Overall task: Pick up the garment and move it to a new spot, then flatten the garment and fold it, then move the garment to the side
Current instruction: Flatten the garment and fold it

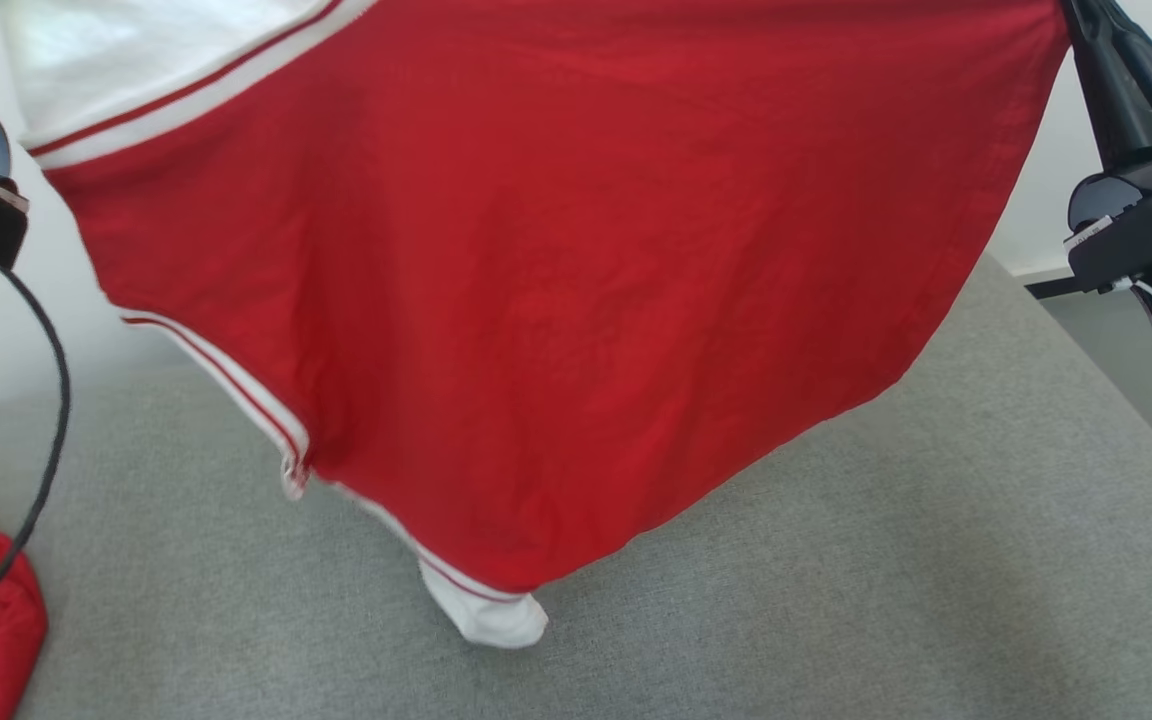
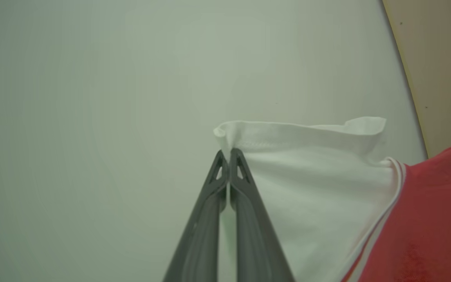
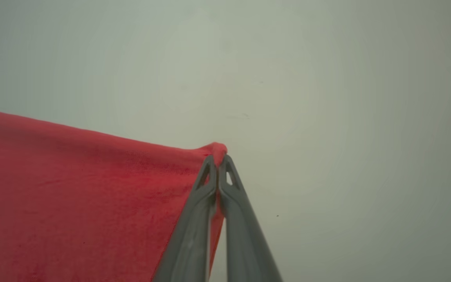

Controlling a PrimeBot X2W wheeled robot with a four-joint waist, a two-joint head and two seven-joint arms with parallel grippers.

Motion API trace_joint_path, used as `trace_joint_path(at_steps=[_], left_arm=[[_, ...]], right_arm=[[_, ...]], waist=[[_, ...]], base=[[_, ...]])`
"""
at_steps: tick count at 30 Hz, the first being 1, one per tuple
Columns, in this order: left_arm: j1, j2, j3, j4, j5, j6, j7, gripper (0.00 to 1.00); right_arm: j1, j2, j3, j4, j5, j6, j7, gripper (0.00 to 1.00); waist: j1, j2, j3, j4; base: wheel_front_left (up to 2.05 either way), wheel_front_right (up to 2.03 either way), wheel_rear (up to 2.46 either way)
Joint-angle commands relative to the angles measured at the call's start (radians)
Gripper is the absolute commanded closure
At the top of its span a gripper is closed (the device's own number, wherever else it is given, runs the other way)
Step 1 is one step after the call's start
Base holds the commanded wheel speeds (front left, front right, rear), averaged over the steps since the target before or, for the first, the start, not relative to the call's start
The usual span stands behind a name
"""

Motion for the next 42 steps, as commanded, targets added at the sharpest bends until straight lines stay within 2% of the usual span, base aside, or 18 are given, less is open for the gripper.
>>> trace_joint_path(at_steps=[1,8,12,16,17,20,24,26,28,30,33,36,42], left_arm=[[0.009,-0.008,-0.004,0.016,-0.022,0.001,0.001,1.00],[-0.067,-0.042,-0.075,0.147,-0.025,-0.007,-0.020,1.00],[-0.196,-0.062,-0.157,0.256,-0.001,-0.011,-0.044,1.00],[-0.394,-0.097,-0.251,0.400,0.043,-0.012,-0.137,1.00],[-0.394,-0.097,-0.251,0.400,0.043,-0.012,-0.137,1.00],[-0.550,-0.120,-0.298,0.544,0.112,-0.012,-0.238,1.00],[-0.752,-0.136,-0.332,0.709,0.228,0.035,-0.397,1.00],[-0.849,-0.138,-0.341,0.749,0.276,0.058,-0.425,1.00],[-0.941,-0.141,-0.345,0.736,0.314,0.075,-0.435,1.00],[-1.015,-0.146,-0.328,0.650,0.331,0.091,-0.435,1.00],[-1.029,-0.150,-0.292,0.499,0.328,0.095,-0.434,1.00],[-0.913,-0.156,-0.228,0.389,0.288,0.072,-0.434,1.00],[-0.678,-0.175,-0.170,0.356,0.236,0.013,-0.436,1.00]], right_arm=[[-0.021,-0.002,0.016,0.019,0.019,-0.001,0.007,1.00],[-0.122,0.049,0.116,0.124,0.056,-0.001,0.044,1.00],[-0.244,0.087,0.175,0.207,0.073,-0.001,0.070,1.00],[-0.408,0.128,0.204,0.324,0.075,-0.001,0.081,1.00],[-0.408,0.128,0.204,0.324,0.075,-0.001,0.081,1.00],[-0.538,0.181,0.223,0.419,0.061,-0.001,0.064,1.00],[-0.701,0.262,0.224,0.543,0.016,-0.001,-0.017,1.00],[-0.780,0.287,0.201,0.590,-0.014,-0.001,-0.039,1.00],[-0.864,0.293,0.145,0.585,-0.071,-0.001,-0.046,1.00],[-0.909,0.273,0.061,0.537,-0.156,-0.001,-0.045,1.00],[-0.894,0.250,-0.070,0.461,-0.273,-0.001,-0.042,1.00],[-0.804,0.252,-0.151,0.413,-0.352,0.000,-0.043,1.00],[-0.656,0.248,-0.154,0.412,-0.373,-0.001,-0.043,1.00]], waist=[[0.0001,0.0000,0.017,0.008],[0.0001,0.0000,0.090,0.035],[0.0001,0.0000,0.197,0.058],[0.0001,0.0000,0.349,0.094],[0.0001,0.0000,0.349,0.094],[0.0001,0.0000,0.450,0.102],[0.0001,0.0000,0.548,0.072],[0.0001,0.0000,0.591,0.054],[0.0001,0.0000,0.640,0.046],[0.0001,0.0000,0.704,0.053],[0.0001,0.0000,0.798,0.078],[0.0001,0.0000,0.873,0.113],[0.0001,0.0000,0.897,0.147]], base=[[0.00,0.00,0.00],[0.00,0.00,0.00],[0.00,0.00,0.00],[0.00,0.00,0.00],[0.00,0.00,0.00],[0.00,0.00,0.00],[0.00,0.00,0.00],[0.00,0.00,0.00],[0.00,0.00,0.00],[0.00,0.00,0.00],[0.00,0.00,0.00],[0.00,0.00,0.00],[0.00,0.00,0.00]])
